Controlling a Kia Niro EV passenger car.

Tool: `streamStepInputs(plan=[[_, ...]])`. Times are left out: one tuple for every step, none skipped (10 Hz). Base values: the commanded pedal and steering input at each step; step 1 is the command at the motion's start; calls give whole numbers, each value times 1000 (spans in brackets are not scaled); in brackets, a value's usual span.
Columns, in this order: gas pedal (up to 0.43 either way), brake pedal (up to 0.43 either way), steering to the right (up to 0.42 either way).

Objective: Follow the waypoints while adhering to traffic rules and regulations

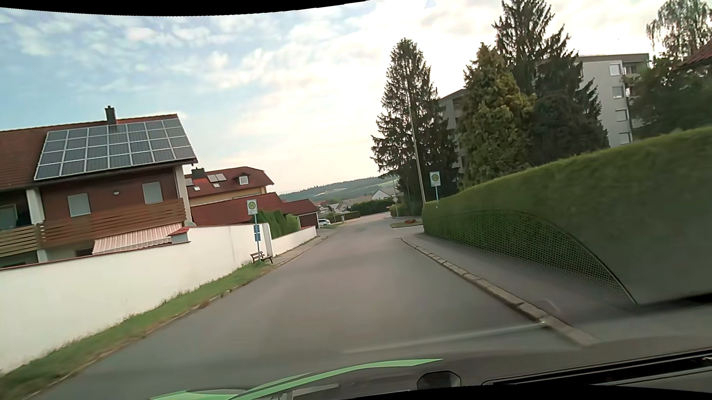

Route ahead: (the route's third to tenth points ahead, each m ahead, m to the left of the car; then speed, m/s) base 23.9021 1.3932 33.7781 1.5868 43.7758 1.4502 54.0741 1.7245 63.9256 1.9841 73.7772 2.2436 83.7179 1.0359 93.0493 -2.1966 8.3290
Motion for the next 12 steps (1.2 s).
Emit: streamStepInputs(plan=[[79,0,-23],[79,0,-23],[67,0,-21],[59,0,-18],[28,0,-13],[28,0,-9],[28,0,-8],[20,0,-6],[20,0,-6],[28,0,-6],[39,0,-4],[39,0,-4]])
